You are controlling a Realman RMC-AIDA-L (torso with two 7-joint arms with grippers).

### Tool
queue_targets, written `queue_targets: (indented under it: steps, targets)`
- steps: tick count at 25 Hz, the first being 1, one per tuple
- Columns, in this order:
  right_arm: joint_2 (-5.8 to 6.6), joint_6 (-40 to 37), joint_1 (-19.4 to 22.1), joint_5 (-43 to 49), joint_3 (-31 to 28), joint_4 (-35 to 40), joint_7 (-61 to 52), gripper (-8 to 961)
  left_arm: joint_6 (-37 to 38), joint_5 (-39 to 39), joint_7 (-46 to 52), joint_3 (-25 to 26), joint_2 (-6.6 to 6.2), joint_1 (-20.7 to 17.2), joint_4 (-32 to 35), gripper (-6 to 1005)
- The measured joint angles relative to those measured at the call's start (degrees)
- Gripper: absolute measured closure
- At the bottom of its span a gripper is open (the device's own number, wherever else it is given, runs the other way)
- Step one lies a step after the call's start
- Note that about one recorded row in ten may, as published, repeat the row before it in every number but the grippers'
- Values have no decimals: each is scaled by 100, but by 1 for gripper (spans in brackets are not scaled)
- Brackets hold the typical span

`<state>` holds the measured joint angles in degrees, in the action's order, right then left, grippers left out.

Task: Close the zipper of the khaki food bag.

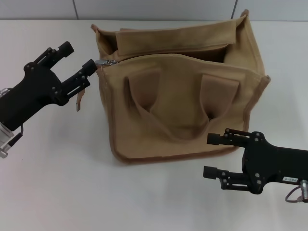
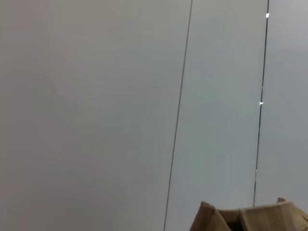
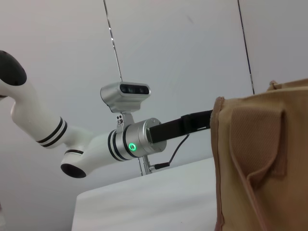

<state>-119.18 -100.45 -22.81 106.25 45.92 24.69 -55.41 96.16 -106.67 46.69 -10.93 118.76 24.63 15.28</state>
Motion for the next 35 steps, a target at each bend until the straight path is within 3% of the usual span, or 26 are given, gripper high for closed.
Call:
queue_targets:
  steps: [16, 26, 35]
  targets:
    - [1, 130, -9, 0, 26, -9, 12, 196, 180, -52, -207, -228, -18, -504, 250, 215]
    - [0, 141, -77, 1, 36, -9, 12, 196, -464, -34, -443, -753, 6, -249, -32, 215]
    - [-8, 140, -38, 1, 4, -22, -12, 196, -754, 378, -515, -657, 16, -113, -242, 215]
